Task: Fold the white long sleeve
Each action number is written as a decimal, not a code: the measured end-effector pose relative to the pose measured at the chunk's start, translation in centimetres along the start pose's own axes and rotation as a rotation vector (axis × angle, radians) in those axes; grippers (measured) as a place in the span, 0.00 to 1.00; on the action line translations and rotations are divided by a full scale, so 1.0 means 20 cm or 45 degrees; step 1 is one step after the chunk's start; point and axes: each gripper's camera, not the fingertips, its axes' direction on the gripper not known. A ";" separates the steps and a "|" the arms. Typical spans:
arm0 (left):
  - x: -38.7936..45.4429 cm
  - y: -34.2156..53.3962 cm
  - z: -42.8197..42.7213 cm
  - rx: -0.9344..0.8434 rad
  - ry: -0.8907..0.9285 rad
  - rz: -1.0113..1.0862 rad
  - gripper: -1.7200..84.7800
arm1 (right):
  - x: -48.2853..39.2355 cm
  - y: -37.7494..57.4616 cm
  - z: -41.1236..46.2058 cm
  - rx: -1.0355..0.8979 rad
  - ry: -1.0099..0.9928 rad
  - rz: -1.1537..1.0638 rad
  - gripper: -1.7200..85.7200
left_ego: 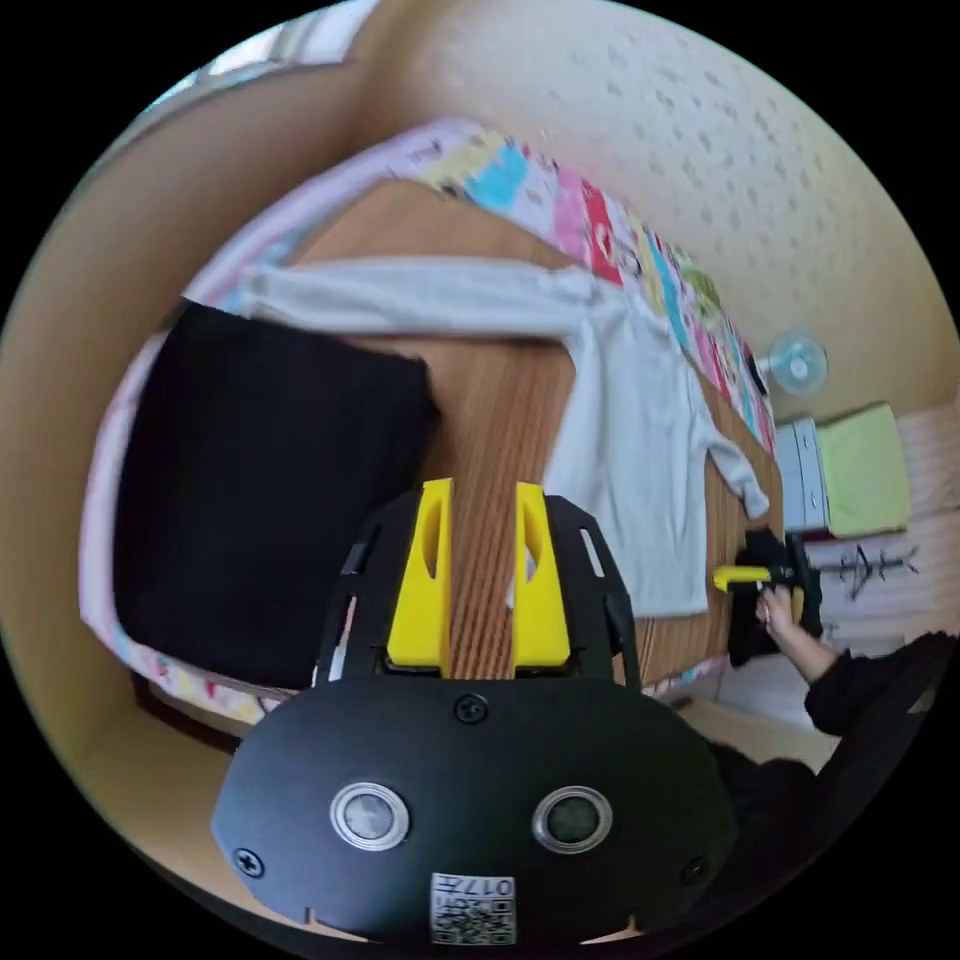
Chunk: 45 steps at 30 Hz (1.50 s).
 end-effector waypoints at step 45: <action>-0.99 -0.68 -0.12 0.283 -0.242 -0.865 0.12 | 0.19 0.97 0.09 -0.004 -0.504 0.392 0.03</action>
